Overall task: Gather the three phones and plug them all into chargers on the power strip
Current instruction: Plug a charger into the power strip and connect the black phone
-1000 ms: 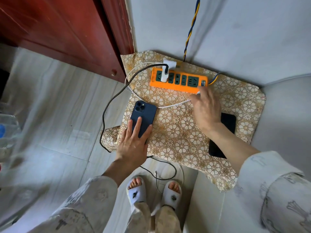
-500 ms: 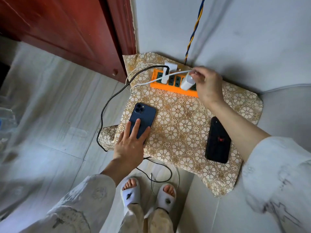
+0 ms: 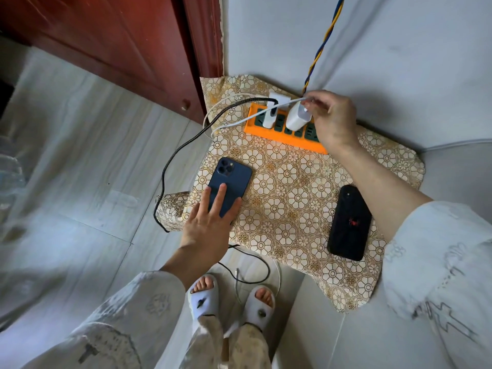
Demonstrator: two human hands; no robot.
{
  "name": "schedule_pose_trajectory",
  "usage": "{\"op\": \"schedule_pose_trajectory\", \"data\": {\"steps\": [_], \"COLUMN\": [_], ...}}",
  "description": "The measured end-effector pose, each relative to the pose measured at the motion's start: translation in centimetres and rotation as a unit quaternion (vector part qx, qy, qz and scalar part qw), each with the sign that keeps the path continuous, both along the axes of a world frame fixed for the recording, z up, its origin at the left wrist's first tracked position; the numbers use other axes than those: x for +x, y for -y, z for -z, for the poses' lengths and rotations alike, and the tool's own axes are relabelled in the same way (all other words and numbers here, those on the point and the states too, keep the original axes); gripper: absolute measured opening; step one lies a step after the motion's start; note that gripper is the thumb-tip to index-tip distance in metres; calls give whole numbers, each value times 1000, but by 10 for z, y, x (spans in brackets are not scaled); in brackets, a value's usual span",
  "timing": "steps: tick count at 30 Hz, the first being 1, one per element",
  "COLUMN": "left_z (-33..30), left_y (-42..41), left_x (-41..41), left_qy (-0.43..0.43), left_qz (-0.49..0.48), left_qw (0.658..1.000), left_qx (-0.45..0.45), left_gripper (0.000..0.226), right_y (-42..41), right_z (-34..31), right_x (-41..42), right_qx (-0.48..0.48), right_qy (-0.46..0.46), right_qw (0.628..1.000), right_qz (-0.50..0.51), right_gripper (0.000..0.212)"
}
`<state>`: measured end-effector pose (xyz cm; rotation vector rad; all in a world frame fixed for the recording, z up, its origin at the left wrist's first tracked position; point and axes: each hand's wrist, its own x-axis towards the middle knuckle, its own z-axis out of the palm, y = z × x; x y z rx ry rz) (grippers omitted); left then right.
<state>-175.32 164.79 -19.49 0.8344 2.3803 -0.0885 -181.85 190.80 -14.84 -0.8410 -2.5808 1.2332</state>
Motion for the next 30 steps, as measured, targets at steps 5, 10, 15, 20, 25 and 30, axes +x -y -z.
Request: {"op": "schedule_pose_trajectory", "data": {"steps": [5, 10, 15, 20, 25, 30], "left_z": [-3, -5, -7, -10, -9, -6], "left_y": [-1, -1, -2, -2, -2, -1], "left_x": [-2, -3, -4, -5, -5, -5], "left_qy": [12, 21, 22, 30, 34, 32], "left_qz": [-2, -2, 3, 2, -3, -6], "left_qw": [1000, 1000, 1000, 1000, 999, 999], "left_qx": [6, 4, -2, -3, 2, 8], "left_gripper": [57, 56, 56, 56, 55, 54], "right_y": [-4, -4, -10, -11, -12, -6], "right_z": [-1, -4, -5, -2, -3, -3], "right_x": [1, 2, -1, 0, -2, 3], "right_qx": [10, 0, -57, -99, -94, -19], "right_qy": [10, 6, 16, 23, 31, 46], "right_qw": [1000, 1000, 998, 993, 994, 999], "right_qz": [-14, -8, 20, 60, 50, -18], "right_gripper": [17, 19, 21, 20, 21, 23]}}
